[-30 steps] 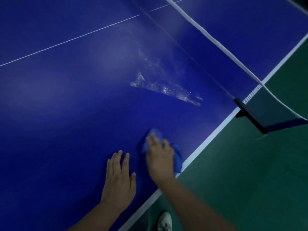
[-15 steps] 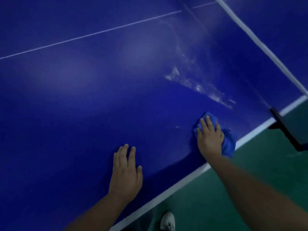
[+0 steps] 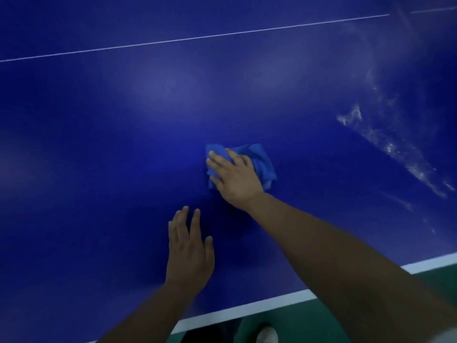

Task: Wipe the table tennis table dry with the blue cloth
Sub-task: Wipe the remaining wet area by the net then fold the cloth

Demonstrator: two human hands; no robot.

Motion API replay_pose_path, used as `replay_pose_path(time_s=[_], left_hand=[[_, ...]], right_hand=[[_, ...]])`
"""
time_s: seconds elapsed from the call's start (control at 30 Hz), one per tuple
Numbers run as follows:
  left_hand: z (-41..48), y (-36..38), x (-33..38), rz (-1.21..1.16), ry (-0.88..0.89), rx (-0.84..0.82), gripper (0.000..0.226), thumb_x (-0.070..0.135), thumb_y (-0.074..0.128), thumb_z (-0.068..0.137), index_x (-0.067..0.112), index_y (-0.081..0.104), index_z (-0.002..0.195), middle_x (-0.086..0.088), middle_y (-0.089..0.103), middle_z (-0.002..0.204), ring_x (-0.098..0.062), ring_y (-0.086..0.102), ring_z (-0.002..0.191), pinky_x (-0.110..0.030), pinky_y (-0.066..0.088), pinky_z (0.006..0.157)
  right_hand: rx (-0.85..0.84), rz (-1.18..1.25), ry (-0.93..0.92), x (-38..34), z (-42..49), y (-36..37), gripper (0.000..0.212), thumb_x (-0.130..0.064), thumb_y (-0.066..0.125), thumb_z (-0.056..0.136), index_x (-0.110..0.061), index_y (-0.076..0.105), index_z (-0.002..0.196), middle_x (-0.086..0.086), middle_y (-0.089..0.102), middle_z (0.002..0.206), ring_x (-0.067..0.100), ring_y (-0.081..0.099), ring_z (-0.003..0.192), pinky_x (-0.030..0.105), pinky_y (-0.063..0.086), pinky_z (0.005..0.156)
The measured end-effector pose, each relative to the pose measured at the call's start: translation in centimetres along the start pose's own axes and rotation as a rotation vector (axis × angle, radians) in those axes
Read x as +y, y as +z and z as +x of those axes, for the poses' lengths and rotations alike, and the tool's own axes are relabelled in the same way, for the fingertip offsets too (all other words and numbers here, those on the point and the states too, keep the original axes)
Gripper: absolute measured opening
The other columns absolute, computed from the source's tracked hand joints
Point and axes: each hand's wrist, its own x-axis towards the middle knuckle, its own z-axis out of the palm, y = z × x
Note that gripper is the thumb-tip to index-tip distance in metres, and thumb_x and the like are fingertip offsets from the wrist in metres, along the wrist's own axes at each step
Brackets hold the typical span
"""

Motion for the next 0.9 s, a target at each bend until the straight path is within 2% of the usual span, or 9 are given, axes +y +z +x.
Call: replay_pose_path(time_s=[0.17, 0.33, 0.47, 0.53, 0.63, 0.7, 0.8, 0.87, 0.9], left_hand=[[-0.9, -0.5, 0.1, 0.003, 0.039, -0.026, 0.066, 0.041, 0.029, 0.096, 0.004, 0.034, 0.151, -0.018, 0.02, 0.16, -0.036, 0.017, 0.149, -0.051, 0.012, 0.121], [-1.4, 0.2, 3.1, 0.049, 0.16, -0.126, 0.065, 0.038, 0.037, 0.096, 0.005, 0.034, 0.153, -0.015, 0.017, 0.16, -0.032, 0.015, 0.149, -0.047, 0.009, 0.121], [-2.2, 2.4, 7.2, 0.109, 0.341, -0.167, 0.061, 0.037, 0.036, 0.096, 0.005, 0.04, 0.147, -0.017, 0.023, 0.156, -0.031, 0.021, 0.144, -0.051, 0.023, 0.114], [-2.7, 3.4, 9.3, 0.121, 0.394, -0.187, 0.061, 0.038, 0.032, 0.095, 0.006, 0.039, 0.147, -0.017, 0.023, 0.156, -0.03, 0.017, 0.145, -0.053, 0.024, 0.112], [-3.3, 5.0, 11.4, 0.156, 0.486, -0.221, 0.062, 0.039, 0.032, 0.096, 0.007, 0.037, 0.148, -0.017, 0.024, 0.156, -0.025, 0.006, 0.147, -0.056, 0.024, 0.11], [-3.5, 5.9, 12.4, 0.161, 0.535, -0.243, 0.062, 0.039, 0.031, 0.097, 0.007, 0.035, 0.149, -0.017, 0.021, 0.157, -0.027, 0.008, 0.148, -0.054, 0.021, 0.113], [-3.7, 6.9, 13.5, 0.154, 0.571, -0.296, 0.065, 0.041, 0.026, 0.098, 0.009, 0.029, 0.154, -0.015, 0.012, 0.161, -0.028, 0.007, 0.15, -0.049, 0.009, 0.119], [-3.4, 7.1, 14.4, 0.146, 0.576, -0.302, 0.065, 0.042, 0.025, 0.098, 0.009, 0.027, 0.155, -0.015, 0.01, 0.162, -0.028, 0.006, 0.151, -0.048, 0.005, 0.12], [-3.2, 7.0, 14.8, 0.144, 0.578, -0.304, 0.065, 0.041, 0.026, 0.099, 0.009, 0.026, 0.156, -0.014, 0.009, 0.162, -0.029, 0.005, 0.152, -0.047, 0.004, 0.12]], right_hand=[[-0.028, -0.003, -0.168, -2.2, -7.9, 4.1, 0.053, -0.042, 0.035, 0.1, -0.027, 0.044, 0.15, -0.011, 0.032, 0.161, 0.026, 0.027, 0.146, 0.053, 0.036, 0.107], [0.008, -0.044, -0.069, -1.2, -17.5, 6.3, 0.048, -0.046, 0.043, 0.099, -0.033, 0.049, 0.145, -0.015, 0.035, 0.158, 0.023, 0.039, 0.138, 0.042, 0.048, 0.094], [0.097, -0.038, 0.185, 2.9, -23.5, 6.2, 0.052, -0.046, 0.043, 0.092, -0.034, 0.048, 0.143, -0.015, 0.039, 0.155, 0.025, 0.045, 0.13, 0.043, 0.051, 0.087], [0.121, -0.028, 0.32, 6.2, -25.3, 5.2, 0.056, -0.043, 0.044, 0.087, -0.033, 0.046, 0.142, -0.012, 0.044, 0.152, 0.028, 0.046, 0.126, 0.046, 0.053, 0.082], [0.187, -0.029, 0.592, 12.6, -27.0, 3.7, 0.053, -0.04, 0.043, 0.087, -0.029, 0.059, 0.136, -0.006, 0.055, 0.146, 0.033, 0.051, 0.117, 0.047, 0.052, 0.076], [0.259, -0.027, 0.797, 16.7, -28.5, 2.7, 0.051, -0.04, 0.042, 0.091, -0.026, 0.061, 0.137, -0.005, 0.053, 0.148, 0.037, 0.056, 0.119, 0.052, 0.051, 0.083], [0.269, 0.137, 1.251, 21.2, -32.0, 1.3, 0.05, -0.041, 0.037, 0.106, -0.031, 0.034, 0.155, -0.012, 0.023, 0.165, 0.035, 0.032, 0.143, 0.053, 0.031, 0.11], [0.345, 0.236, 1.461, 22.1, -33.5, 0.6, 0.05, -0.038, 0.035, 0.108, -0.026, 0.033, 0.156, -0.01, 0.02, 0.166, 0.035, 0.028, 0.142, 0.052, 0.028, 0.111], [0.4, 0.23, 1.473, 21.8, -33.2, 0.2, 0.049, -0.035, 0.036, 0.108, -0.023, 0.034, 0.155, -0.008, 0.022, 0.165, 0.037, 0.03, 0.14, 0.05, 0.03, 0.109]])
